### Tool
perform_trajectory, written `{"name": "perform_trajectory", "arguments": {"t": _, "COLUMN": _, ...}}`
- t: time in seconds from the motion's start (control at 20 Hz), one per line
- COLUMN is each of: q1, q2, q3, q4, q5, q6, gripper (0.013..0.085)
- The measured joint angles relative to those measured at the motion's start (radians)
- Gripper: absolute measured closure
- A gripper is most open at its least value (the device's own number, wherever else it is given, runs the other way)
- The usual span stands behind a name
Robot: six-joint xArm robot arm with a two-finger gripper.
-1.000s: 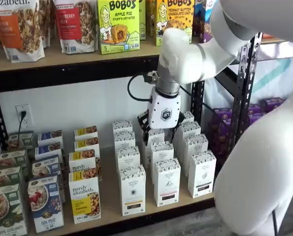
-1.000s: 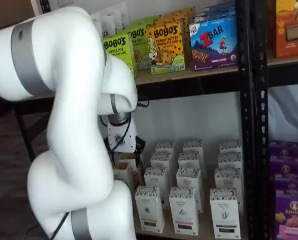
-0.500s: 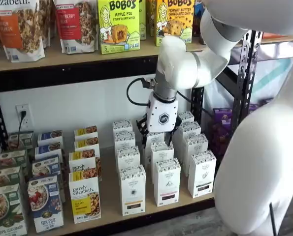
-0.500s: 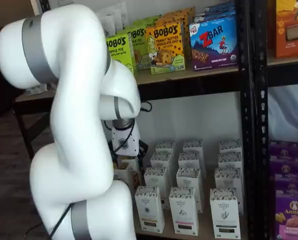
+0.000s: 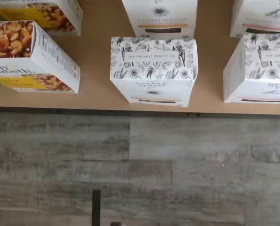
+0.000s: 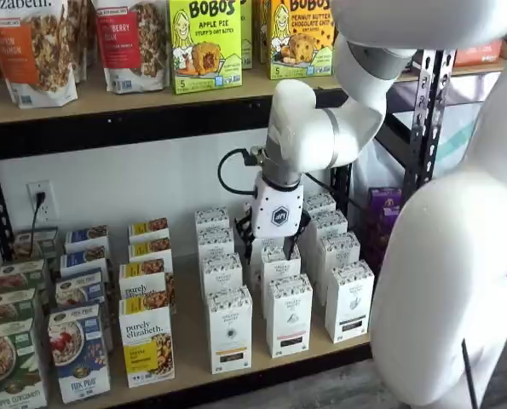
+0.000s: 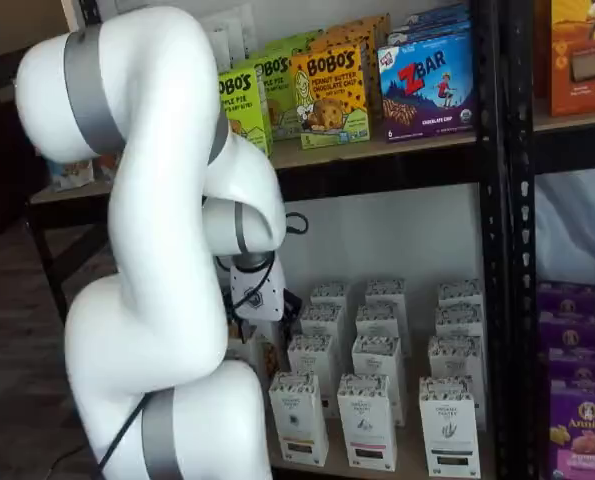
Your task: Pick up the white box with a yellow strip in the middle, on the bottom shelf, the fourth box from the left
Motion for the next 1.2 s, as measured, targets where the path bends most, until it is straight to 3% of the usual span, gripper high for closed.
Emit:
{"name": "perform_trajectory", "arguments": {"t": 0.2, "q1": 0.011, "q2": 0.038, "q3": -0.007, "q4": 0.044, "q5": -0.048, "q6": -0.033, "gripper": 0.0130}}
{"name": "perform_trajectory", "arguments": {"t": 0.55, "q1": 0.036, "q2": 0.116, "q3": -0.038, "q4": -0.008, "q5": -0.093, "q6": 0.035, "gripper": 0.0130}}
{"name": "perform_trajectory", "arguments": {"t": 0.8, "q1": 0.042, "q2": 0.175, "q3": -0.054, "q4": -0.019, "q5": -0.135, "q6": 0.049, "gripper": 0.0130}}
{"name": "perform_trajectory", "arguments": {"t": 1.2, "q1": 0.008, "q2": 0.296, "q3": -0.110, "q4": 0.012, "q5": -0.189, "q6": -0.015, "gripper": 0.0130}}
